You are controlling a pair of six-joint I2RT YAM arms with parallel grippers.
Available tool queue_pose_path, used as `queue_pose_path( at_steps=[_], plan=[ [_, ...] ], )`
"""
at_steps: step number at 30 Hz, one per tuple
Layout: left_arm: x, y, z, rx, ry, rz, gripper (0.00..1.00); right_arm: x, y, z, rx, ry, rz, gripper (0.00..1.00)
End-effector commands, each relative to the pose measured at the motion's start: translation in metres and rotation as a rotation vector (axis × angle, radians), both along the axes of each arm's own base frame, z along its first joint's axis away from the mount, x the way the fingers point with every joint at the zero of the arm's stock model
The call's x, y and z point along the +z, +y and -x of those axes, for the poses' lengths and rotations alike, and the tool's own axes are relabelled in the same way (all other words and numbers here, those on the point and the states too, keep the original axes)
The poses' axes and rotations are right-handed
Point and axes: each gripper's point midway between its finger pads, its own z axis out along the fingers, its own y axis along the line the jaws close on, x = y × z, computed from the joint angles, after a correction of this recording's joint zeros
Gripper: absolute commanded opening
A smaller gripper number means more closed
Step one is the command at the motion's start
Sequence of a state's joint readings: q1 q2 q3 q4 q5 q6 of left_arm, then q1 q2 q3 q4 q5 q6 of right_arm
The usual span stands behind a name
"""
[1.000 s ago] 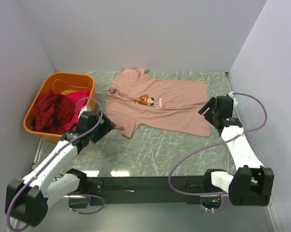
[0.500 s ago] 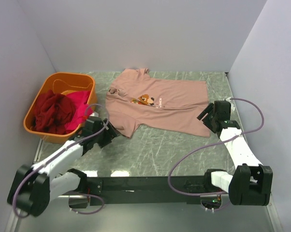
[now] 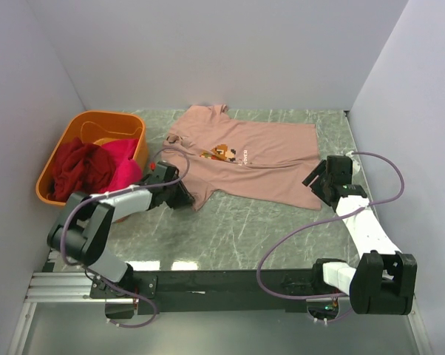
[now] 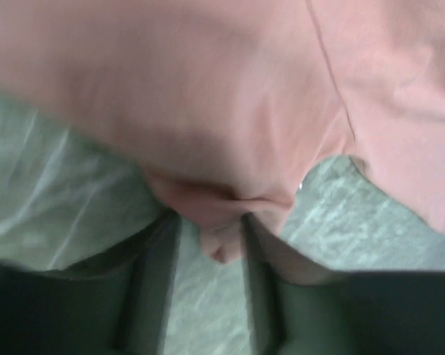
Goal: Fold and stack the t-shirts
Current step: Flatten the tshirt out
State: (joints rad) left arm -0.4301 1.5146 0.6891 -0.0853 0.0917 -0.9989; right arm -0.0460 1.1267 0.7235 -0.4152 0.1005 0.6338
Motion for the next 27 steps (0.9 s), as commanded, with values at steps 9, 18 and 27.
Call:
queue_pose_path(
  at_steps=[9, 18, 27],
  plan=[
    [-0.002, 0.013, 0.018, -0.023, 0.115, -0.163, 0.01, -0.020, -0.005, 0.034, -0.021, 0.115, 0.012, 0.74],
    [0.031, 0.022, 0.083, -0.031, 0.212, -0.208, 0.01, -0.057, -0.009, 0.073, -0.057, 0.271, -0.018, 0.73],
    [0.018, 0.012, 0.121, -0.101, 0.309, -0.205, 0.01, -0.069, -0.021, 0.059, -0.092, 0.248, -0.095, 0.70]
  ],
)
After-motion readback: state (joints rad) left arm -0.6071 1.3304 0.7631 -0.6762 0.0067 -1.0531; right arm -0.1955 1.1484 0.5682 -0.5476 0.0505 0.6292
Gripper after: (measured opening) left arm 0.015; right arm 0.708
